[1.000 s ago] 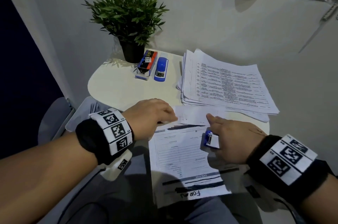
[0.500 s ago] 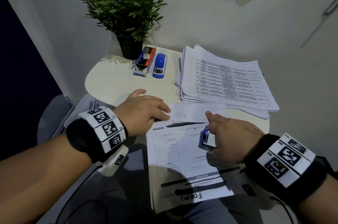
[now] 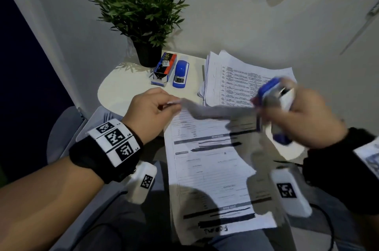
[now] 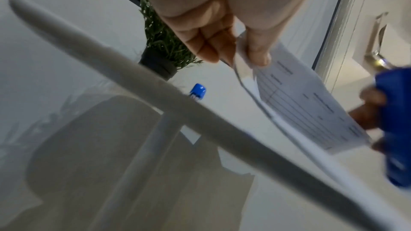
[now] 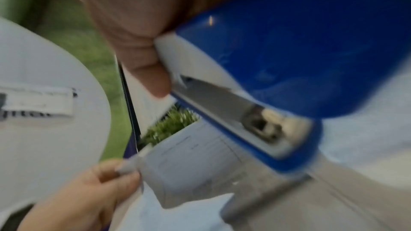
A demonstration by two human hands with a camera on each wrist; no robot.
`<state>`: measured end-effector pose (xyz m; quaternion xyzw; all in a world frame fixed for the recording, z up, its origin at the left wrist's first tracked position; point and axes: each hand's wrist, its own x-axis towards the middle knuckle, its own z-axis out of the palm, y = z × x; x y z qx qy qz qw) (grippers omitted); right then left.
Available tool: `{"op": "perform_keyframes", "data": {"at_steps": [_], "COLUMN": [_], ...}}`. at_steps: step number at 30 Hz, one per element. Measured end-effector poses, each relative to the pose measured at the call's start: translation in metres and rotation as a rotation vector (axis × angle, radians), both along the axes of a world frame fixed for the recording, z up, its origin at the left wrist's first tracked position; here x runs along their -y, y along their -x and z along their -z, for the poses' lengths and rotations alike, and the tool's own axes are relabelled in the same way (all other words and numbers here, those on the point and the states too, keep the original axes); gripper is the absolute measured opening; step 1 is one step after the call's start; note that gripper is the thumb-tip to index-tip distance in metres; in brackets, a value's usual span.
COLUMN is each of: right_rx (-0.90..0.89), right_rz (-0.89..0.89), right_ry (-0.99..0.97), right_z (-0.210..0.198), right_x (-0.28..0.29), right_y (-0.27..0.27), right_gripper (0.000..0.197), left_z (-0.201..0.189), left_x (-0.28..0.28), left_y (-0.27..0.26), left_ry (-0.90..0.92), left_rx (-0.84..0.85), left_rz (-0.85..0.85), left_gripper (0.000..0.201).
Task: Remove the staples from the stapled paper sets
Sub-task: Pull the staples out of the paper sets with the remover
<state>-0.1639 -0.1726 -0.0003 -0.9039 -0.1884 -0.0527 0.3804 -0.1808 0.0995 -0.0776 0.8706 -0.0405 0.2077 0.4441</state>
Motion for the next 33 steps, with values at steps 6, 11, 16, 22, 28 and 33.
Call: {"op": "perform_keyframes", "data": {"at_steps": [6,11,16,22,28,33], "right_rx": [0.249,0.310,0.241,0.168,0.159,0.197], "right_rz": [0.001,0.137,0.196,0.269,0.235,0.261], "right_ry": [-0.502,-0.479,-0.537,-0.686,-0.708,-0.692], "right_z": [-0.044,-0.025,-0.008,-0.010,-0.008,-0.013], "right_x": [-0.051,-0.076,-0.084,-0.079,-0.082,-0.080], "right_y": [0.006,0.005,0.004,0.000,0.004,0.005], "right_gripper": [0.054,0.025,0.026,0.039,0.038,0.036], "left_z": [-0.031,-0.034,-0.033,-0.039,-0.043,-0.049], "left_x": [0.044,0.062,0.067,0.066,0.074,0.072], "left_y": [0.010,0.011,0.013,0.016,0.019,0.024], "left_ry": [0.251,0.319,0.305,0.256,0.343,0.275], "left_rx": [-0.196,-0.207,-0.205,-0.179,-0.141,-0.153], "left_rz": [0.057,0.079,0.043,0.009,0.060,0.234], "left_gripper": [0.014,0.015,0.017,0.013,0.018,0.017]}}
